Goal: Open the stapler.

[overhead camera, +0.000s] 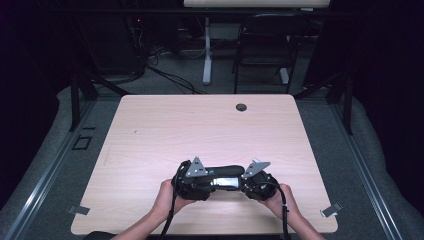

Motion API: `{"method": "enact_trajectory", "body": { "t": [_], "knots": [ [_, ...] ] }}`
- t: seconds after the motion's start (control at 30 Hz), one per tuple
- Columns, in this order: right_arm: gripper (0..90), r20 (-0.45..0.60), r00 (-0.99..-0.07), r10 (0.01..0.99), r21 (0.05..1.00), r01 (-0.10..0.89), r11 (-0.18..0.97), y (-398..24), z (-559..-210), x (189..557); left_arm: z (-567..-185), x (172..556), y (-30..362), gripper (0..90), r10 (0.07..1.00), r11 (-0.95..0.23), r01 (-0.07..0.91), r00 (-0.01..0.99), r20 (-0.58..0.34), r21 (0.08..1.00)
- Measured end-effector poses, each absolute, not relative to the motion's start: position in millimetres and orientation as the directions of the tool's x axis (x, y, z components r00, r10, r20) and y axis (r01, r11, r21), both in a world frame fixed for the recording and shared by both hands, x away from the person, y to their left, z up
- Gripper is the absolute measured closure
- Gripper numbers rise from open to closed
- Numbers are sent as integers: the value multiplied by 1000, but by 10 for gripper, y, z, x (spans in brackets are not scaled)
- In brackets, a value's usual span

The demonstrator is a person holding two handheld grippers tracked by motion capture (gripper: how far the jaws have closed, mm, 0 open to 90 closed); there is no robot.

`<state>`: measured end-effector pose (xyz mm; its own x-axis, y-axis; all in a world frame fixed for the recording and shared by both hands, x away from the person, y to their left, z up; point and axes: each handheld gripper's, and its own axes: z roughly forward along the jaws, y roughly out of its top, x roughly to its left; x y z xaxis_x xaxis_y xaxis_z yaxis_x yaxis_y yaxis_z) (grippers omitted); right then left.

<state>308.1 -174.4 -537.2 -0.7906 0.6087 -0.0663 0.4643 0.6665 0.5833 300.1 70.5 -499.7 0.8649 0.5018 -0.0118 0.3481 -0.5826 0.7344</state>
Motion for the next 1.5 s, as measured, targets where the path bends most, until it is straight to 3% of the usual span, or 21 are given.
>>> {"method": "enact_trajectory", "body": {
  "t": [0.33, 0.57, 0.9, 1.5],
  "knots": [
    [791, -73, -779, 623, 590, 470, 657, -1652, -5391, 3092, -5102, 2954, 556, 569, 468, -599, 322, 884, -6, 733],
    [888, -81, -770, 632, 592, 474, 652, -1628, -5416, 3097, -5170, 2998, 531, 737, 480, -580, 361, 876, -52, 730],
    [900, -100, -764, 637, 596, 467, 654, -1596, -5458, 3114, -5243, 2979, 421, 872, 511, -579, 364, 859, -22, 730],
    [900, -111, -773, 625, 631, 431, 645, -1627, -5564, 3117, -5361, 2958, 293, 900, 571, -559, 359, 820, 32, 747]
  ]
}}
